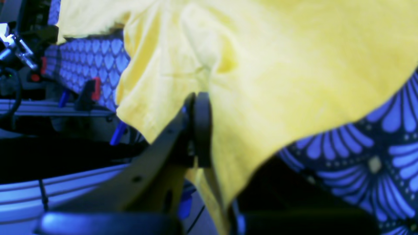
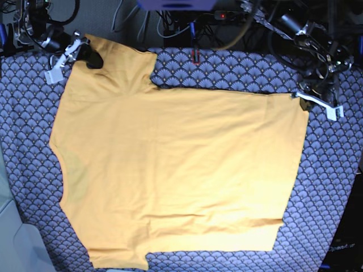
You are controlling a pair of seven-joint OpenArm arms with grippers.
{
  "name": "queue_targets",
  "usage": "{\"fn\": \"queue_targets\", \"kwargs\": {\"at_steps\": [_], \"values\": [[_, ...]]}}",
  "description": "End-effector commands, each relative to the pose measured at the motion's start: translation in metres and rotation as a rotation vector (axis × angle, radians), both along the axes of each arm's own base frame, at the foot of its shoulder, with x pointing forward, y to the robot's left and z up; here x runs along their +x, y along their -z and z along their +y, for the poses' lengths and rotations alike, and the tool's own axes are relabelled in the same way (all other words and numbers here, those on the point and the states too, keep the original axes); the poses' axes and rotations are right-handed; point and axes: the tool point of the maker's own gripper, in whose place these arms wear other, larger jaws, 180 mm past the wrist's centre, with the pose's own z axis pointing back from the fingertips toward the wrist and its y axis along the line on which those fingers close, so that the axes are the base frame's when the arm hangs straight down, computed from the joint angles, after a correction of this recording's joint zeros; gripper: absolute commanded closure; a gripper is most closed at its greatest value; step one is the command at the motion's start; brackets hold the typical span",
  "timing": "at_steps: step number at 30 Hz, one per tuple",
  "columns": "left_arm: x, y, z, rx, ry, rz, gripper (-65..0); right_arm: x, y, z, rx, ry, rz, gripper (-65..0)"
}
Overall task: Fold the T-shirt properly
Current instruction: 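Grasp the shirt's shoulder corners with the left and right grippers, then lift the shoulder edge and fold it over toward the hem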
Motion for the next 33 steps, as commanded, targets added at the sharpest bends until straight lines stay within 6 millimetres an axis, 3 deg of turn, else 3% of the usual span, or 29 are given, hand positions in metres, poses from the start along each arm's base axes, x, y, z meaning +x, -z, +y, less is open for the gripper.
{"fn": "queue_targets", "kwargs": {"at_steps": [1, 6, 17, 26, 33], "values": [[-0.044, 0.028, -0.001, 0.015, 0.015, 0.249, 0.0, -0.018, 0.019, -0.016, -0.087, -0.003, 0.111, 0.0], [-0.042, 0.007, 0.012, 0.086, 0.000, 0.218, 0.0, -0.016, 0.017, -0.023, -0.104, -0.010, 0.108, 0.0], [-0.038, 0.001, 0.018, 0.107, -0.003, 0.210, 0.0, -0.014, 0.015, -0.030, -0.122, -0.018, 0.105, 0.0], [-0.011, -0.013, 0.022, 0.112, -0.006, 0.150, 0.0, 0.020, -0.004, -0.034, -0.150, -0.038, 0.014, 0.0], [0.008, -0.024, 0.017, 0.133, 0.031, 0.118, 0.0, 0.048, -0.039, -0.029, -0.215, -0.140, -0.081, 0.0]]}}
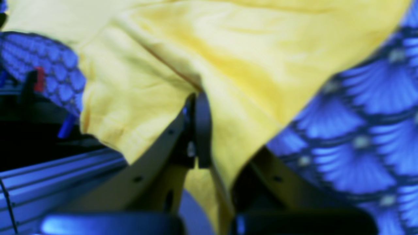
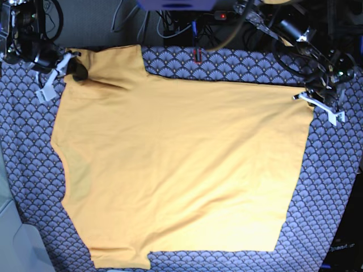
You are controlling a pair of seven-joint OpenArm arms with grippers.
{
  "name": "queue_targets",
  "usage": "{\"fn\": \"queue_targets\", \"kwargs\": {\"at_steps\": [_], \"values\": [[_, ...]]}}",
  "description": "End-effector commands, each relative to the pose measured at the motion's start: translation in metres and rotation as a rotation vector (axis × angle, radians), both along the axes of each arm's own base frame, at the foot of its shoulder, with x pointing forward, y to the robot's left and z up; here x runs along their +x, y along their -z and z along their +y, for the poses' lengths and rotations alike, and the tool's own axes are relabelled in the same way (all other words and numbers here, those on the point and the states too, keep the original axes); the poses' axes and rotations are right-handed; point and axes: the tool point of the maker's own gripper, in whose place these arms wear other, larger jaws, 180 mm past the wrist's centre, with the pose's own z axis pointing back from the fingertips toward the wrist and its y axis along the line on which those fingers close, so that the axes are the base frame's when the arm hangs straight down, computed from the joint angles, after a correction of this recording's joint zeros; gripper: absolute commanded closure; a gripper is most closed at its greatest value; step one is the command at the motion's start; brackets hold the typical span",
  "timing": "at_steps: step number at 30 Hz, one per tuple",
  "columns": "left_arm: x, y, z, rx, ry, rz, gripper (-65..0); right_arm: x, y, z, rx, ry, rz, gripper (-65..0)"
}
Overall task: Fold the T-shirt properly
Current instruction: 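Lift the shoulder edge and fold it over toward the hem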
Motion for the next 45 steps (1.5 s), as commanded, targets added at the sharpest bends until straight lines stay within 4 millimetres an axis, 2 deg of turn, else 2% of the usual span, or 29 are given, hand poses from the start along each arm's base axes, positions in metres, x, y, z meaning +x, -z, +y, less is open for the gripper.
{"fn": "queue_targets", "kwargs": {"at_steps": [1, 4, 8, 11, 14, 29, 31, 33, 39, 45], "values": [[0.005, -0.010, 0.008, 0.028, -0.004, -0.019, 0.0, 0.014, -0.015, -0.002, -0.002, -0.008, -0.055, 0.0], [0.006, -0.012, 0.009, 0.033, -0.005, -0.022, 0.0, 0.020, -0.027, -0.005, -0.027, -0.021, -0.083, 0.0], [0.007, -0.013, 0.009, 0.034, -0.005, -0.026, 0.0, 0.030, -0.045, 0.004, -0.047, -0.065, -0.137, 0.0], [0.020, -0.020, 0.008, 0.030, -0.005, -0.054, 0.0, 0.040, -0.053, 0.006, -0.058, -0.084, -0.160, 0.0], [0.023, -0.021, 0.006, 0.015, -0.002, -0.038, 0.0, 0.049, -0.058, 0.007, -0.065, -0.092, -0.175, 0.0], [0.081, -0.063, 0.002, -0.003, 0.004, -0.158, 0.0, 0.103, -0.094, 0.005, -0.108, -0.119, -0.278, 0.0], [0.093, -0.067, -0.005, -0.009, 0.032, -0.170, 0.0, 0.112, -0.100, 0.002, -0.135, -0.121, -0.296, 0.0], [0.102, -0.067, -0.012, -0.022, 0.057, -0.173, 0.0, 0.121, -0.102, -0.006, -0.203, -0.117, -0.305, 0.0], [0.125, -0.075, -0.009, -0.045, 0.077, -0.197, 0.0, 0.141, -0.105, -0.018, -0.329, -0.099, -0.322, 0.0], [0.145, -0.080, -0.005, -0.071, 0.098, -0.205, 0.0, 0.162, -0.095, -0.030, -0.317, -0.047, -0.290, 0.0]]}}
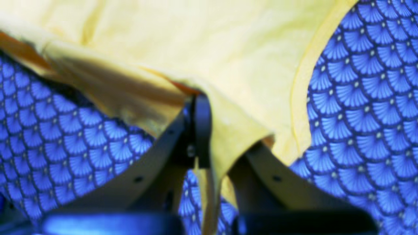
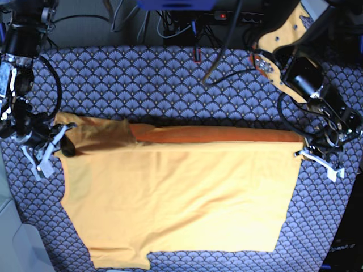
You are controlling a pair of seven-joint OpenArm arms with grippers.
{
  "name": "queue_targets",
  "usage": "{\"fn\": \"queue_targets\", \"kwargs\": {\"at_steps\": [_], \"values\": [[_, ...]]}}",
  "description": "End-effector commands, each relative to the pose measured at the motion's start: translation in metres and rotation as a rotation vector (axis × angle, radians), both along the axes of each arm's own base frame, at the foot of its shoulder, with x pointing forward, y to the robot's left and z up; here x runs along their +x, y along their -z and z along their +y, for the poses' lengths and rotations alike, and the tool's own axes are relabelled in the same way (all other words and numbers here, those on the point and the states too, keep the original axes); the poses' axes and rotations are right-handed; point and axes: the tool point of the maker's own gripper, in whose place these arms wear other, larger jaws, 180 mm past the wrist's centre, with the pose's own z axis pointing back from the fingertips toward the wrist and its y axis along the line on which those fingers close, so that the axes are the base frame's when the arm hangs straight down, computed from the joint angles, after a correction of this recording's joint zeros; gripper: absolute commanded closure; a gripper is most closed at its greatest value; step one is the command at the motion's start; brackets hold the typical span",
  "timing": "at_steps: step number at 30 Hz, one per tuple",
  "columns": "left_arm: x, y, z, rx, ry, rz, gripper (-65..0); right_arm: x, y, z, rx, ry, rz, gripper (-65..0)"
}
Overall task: Fold the T-shirt properly
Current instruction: 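Lift the shoulder edge and fold it over toward the hem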
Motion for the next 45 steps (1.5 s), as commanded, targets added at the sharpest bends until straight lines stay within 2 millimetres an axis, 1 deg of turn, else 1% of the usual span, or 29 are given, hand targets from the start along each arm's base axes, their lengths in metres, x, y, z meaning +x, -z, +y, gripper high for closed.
{"fn": "queue_targets", "kwargs": {"at_steps": [1, 2, 4, 8, 10, 12, 14, 17, 19, 21, 23, 24, 26, 28, 29, 30, 31, 34, 35, 36, 40, 45], "values": [[0.019, -0.025, 0.008, 0.026, -0.002, -0.073, 0.0, 0.012, -0.015, -0.008, -0.010, 0.009, -0.051, 0.0], [0.020, -0.026, 0.008, 0.029, 0.005, -0.073, 0.0, 0.016, -0.015, -0.008, -0.002, 0.010, -0.054, 0.0], [0.029, -0.029, 0.000, 0.028, 0.033, -0.078, 0.0, 0.020, -0.013, -0.005, -0.014, -0.008, -0.053, 0.0], [0.041, -0.035, -0.015, 0.037, 0.084, -0.090, 0.0, 0.026, -0.009, 0.013, -0.046, -0.072, -0.052, 0.0], [0.052, -0.046, -0.019, 0.052, 0.099, -0.129, 0.0, 0.035, -0.014, 0.019, -0.061, -0.093, -0.069, 0.0], [0.058, -0.052, -0.021, 0.054, 0.098, -0.165, 0.0, 0.041, -0.011, 0.022, -0.060, -0.092, -0.065, 0.0], [0.066, -0.056, -0.027, 0.039, 0.108, -0.188, 0.0, 0.050, -0.013, 0.018, -0.078, -0.078, -0.068, 0.0], [0.070, -0.051, -0.030, 0.016, 0.114, -0.195, 0.0, 0.059, -0.017, 0.013, -0.086, -0.066, -0.081, 0.0], [0.073, -0.050, -0.032, 0.008, 0.115, -0.205, 0.0, 0.062, -0.020, 0.013, -0.083, -0.066, -0.094, 0.0], [0.077, -0.056, -0.032, 0.008, 0.112, -0.228, 0.0, 0.068, -0.028, 0.009, -0.091, -0.061, -0.109, 0.0], [0.078, -0.056, -0.032, 0.008, 0.113, -0.230, 0.0, 0.070, -0.025, 0.005, -0.087, -0.051, -0.097, 0.0], [0.078, -0.057, -0.032, 0.008, 0.113, -0.231, 0.0, 0.074, -0.028, 0.003, -0.082, -0.045, -0.101, 0.0], [0.079, -0.058, -0.032, 0.008, 0.113, -0.233, 0.0, 0.076, -0.024, 0.000, -0.067, -0.033, -0.091, 0.0], [0.084, -0.066, -0.031, 0.009, 0.112, -0.251, 0.0, 0.078, -0.020, -0.005, -0.055, -0.019, -0.088, 0.0], [0.086, -0.070, -0.029, 0.015, 0.110, -0.258, 0.0, 0.082, -0.022, -0.004, -0.051, -0.020, -0.094, 0.0], [0.087, -0.075, -0.022, 0.026, 0.104, -0.264, 0.0, 0.084, -0.022, -0.003, -0.056, -0.026, -0.092, 0.0], [0.087, -0.074, -0.021, 0.022, 0.103, -0.261, 0.0, 0.086, -0.021, -0.003, -0.068, -0.029, -0.087, 0.0], [0.094, -0.073, -0.025, -0.002, 0.114, -0.255, 0.0, 0.090, -0.017, -0.007, -0.106, -0.029, -0.068, 0.0], [0.094, -0.069, -0.027, -0.013, 0.118, -0.246, 0.0, 0.092, -0.017, -0.007, -0.116, -0.031, -0.066, 0.0], [0.094, -0.066, -0.028, -0.021, 0.121, -0.240, 0.0, 0.093, -0.018, -0.006, -0.122, -0.037, -0.067, 0.0], [0.094, -0.064, -0.030, -0.024, 0.124, -0.236, 0.0, 0.095, -0.018, -0.001, -0.134, -0.056, -0.078, 0.0], [0.100, -0.072, -0.030, -0.022, 0.118, -0.280, 0.0, 0.096, -0.017, -0.002, -0.154, -0.059, -0.076, 0.0]]}}
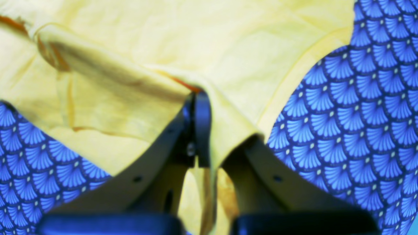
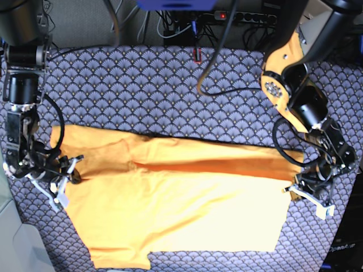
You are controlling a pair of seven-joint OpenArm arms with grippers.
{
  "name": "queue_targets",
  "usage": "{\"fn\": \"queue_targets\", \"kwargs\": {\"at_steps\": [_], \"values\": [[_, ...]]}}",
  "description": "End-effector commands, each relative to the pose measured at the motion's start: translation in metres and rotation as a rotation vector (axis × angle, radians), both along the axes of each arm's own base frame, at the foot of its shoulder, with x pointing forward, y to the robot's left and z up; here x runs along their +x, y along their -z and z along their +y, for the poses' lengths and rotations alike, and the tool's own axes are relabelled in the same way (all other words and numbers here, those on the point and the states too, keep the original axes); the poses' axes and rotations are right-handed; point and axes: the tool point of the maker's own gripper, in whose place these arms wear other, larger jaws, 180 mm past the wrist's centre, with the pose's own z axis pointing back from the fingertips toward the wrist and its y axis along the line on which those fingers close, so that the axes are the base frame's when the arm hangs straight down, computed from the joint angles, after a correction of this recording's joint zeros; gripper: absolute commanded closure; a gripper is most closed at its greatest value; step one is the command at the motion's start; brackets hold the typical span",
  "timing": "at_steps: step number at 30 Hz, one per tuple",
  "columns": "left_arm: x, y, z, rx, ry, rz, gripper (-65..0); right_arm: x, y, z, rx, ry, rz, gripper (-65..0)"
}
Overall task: Fold the T-shirt properly
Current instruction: 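Lift the shoulder edge and fold it over toward the hem, then lower the folded edge onto the shirt and hold both grippers there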
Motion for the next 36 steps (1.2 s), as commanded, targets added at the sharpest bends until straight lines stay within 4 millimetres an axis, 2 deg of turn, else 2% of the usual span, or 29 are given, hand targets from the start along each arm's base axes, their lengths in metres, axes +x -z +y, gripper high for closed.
{"fn": "queue_targets", "kwargs": {"at_steps": [1, 10, 12, 14, 16, 18, 21, 23, 25, 27, 30, 33, 36], "values": [[0.014, -0.027, 0.006, 0.007, -0.011, -0.079, 0.0, 0.015, -0.024, -0.005, 0.004, 0.003, -0.070, 0.0], [0.012, -0.024, 0.005, 0.004, -0.013, -0.073, 0.0, 0.014, -0.023, -0.005, 0.000, 0.004, -0.065, -0.2], [0.012, -0.024, 0.006, 0.005, -0.013, -0.072, 0.0, 0.014, -0.023, -0.005, 0.000, 0.004, -0.064, -3.8], [0.009, -0.023, 0.009, 0.012, -0.018, -0.070, -0.6, 0.014, -0.023, -0.005, 0.000, 0.004, -0.064, -10.1], [0.009, -0.024, 0.010, 0.013, -0.021, -0.073, -6.5, 0.013, -0.023, -0.006, 0.000, 0.005, -0.063, -18.0], [0.008, -0.026, 0.019, 0.025, -0.032, -0.075, -15.1, 0.014, -0.023, -0.005, 0.002, 0.005, -0.066, -26.0], [0.006, -0.024, 0.021, 0.026, -0.038, -0.076, -29.2, 0.014, -0.024, -0.007, 0.005, 0.010, -0.070, -35.1], [0.000, -0.024, 0.038, 0.012, -0.084, -0.080, -41.2, 0.015, -0.028, -0.011, 0.008, 0.021, -0.080, -38.2], [-0.007, -0.023, 0.054, -0.003, -0.131, -0.084, -52.0, 0.015, -0.032, -0.021, 0.018, 0.053, -0.090, -38.5], [-0.010, -0.021, 0.058, -0.012, -0.146, -0.078, -59.5, 0.013, -0.034, -0.031, 0.028, 0.089, -0.097, -38.5], [-0.019, -0.012, 0.064, -0.001, -0.151, -0.052, -65.0, 0.001, -0.027, -0.049, 0.035, 0.135, -0.084, -38.5], [-0.034, 0.010, 0.062, -0.001, -0.150, -0.005, -65.0, -0.018, -0.009, -0.056, 0.040, 0.161, -0.048, -38.5], [-0.038, 0.021, 0.056, -0.013, -0.142, 0.011, -65.0, -0.032, 0.006, -0.060, 0.045, 0.177, -0.020, -38.5]]}}
